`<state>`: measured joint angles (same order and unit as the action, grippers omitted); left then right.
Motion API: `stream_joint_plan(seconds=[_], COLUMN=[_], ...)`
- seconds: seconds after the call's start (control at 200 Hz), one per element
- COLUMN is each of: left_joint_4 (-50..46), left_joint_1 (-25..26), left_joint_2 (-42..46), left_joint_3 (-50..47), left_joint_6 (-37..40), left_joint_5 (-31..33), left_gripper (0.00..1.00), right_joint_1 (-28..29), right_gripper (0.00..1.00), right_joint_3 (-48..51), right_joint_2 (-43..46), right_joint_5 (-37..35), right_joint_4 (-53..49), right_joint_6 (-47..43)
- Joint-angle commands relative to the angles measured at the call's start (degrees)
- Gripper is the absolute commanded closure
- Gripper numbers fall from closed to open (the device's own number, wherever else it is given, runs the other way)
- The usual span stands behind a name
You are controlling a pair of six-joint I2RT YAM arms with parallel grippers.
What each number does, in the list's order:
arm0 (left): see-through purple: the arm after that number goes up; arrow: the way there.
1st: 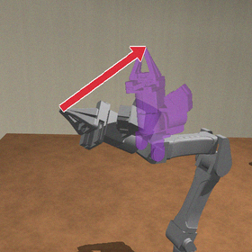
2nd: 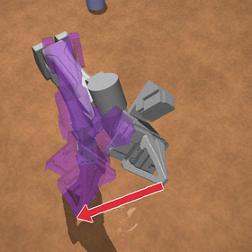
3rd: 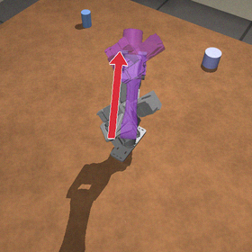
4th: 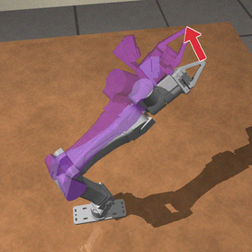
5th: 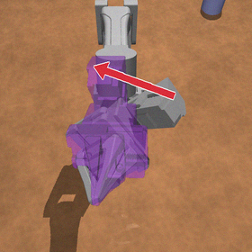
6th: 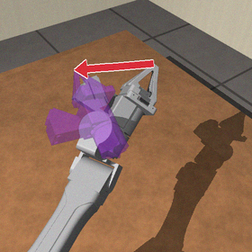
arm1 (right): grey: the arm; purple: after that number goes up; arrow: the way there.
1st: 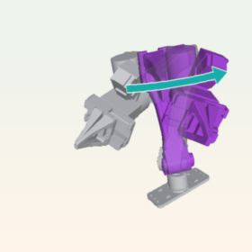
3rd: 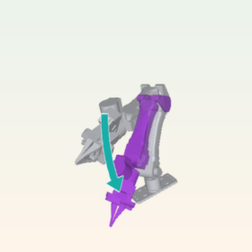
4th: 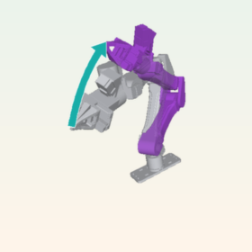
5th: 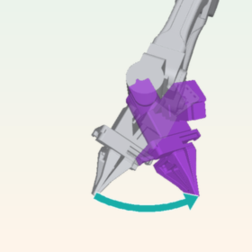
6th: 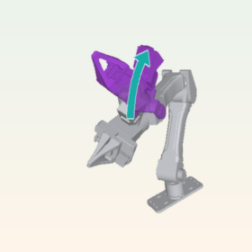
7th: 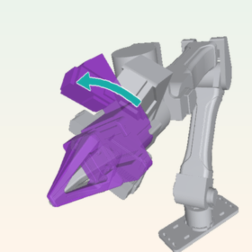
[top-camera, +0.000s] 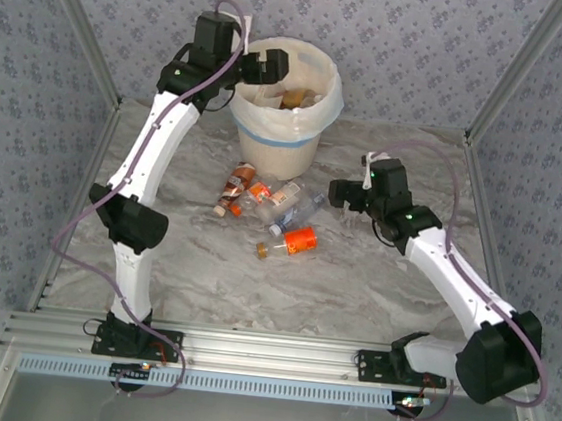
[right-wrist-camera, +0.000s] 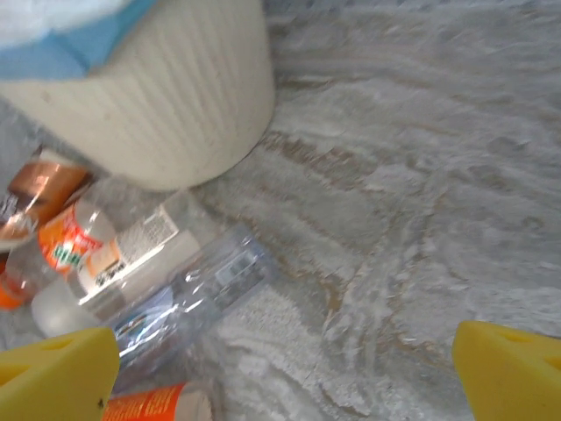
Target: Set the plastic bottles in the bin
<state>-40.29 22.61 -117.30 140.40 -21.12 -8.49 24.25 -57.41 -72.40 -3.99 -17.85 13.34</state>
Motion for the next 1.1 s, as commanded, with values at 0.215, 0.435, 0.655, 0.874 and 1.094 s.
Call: stream_joint_plan(seconds=[0.215, 0.435, 0.655, 0.874, 1.094], left_joint_4=[4.7, 9.3, 10.5, 13.5, 22.7], left_joint_1=[-0.2, -0.1, -0.1, -0.2, -1.2], left_joint_2=[4.7, 10.5, 15.7, 20.0, 27.5], left_joint_3=[-5.4, -14.6, -19.4, -24.8, -38.4], left_joint_6=[-5.1, -5.5, -5.4, -6.9, -10.9], left_joint_5=[-7.4, -6.8, -2.2, 1.6, 5.1], left_gripper=[0.01, 0.01, 0.01, 0.01, 0.01], right_joint_1=[6.2, 11.2, 14.8, 16.2, 17.1], right_gripper=[0.02, 0.04, 0.04, 0.05, 0.05], right_joint_3=[-4.2, -10.4, -15.6, -17.7, -19.1], right_joint_2=[-10.1, -20.3, -28.2, -31.9, -34.5], right_joint_5=[25.3, 24.9, 19.2, 17.1, 14.5], right_joint_4=[-9.1, -17.0, -22.0, -23.6, -24.3], right_joint_6=[-39.2, -54.9, -62.5, -66.2, -67.9])
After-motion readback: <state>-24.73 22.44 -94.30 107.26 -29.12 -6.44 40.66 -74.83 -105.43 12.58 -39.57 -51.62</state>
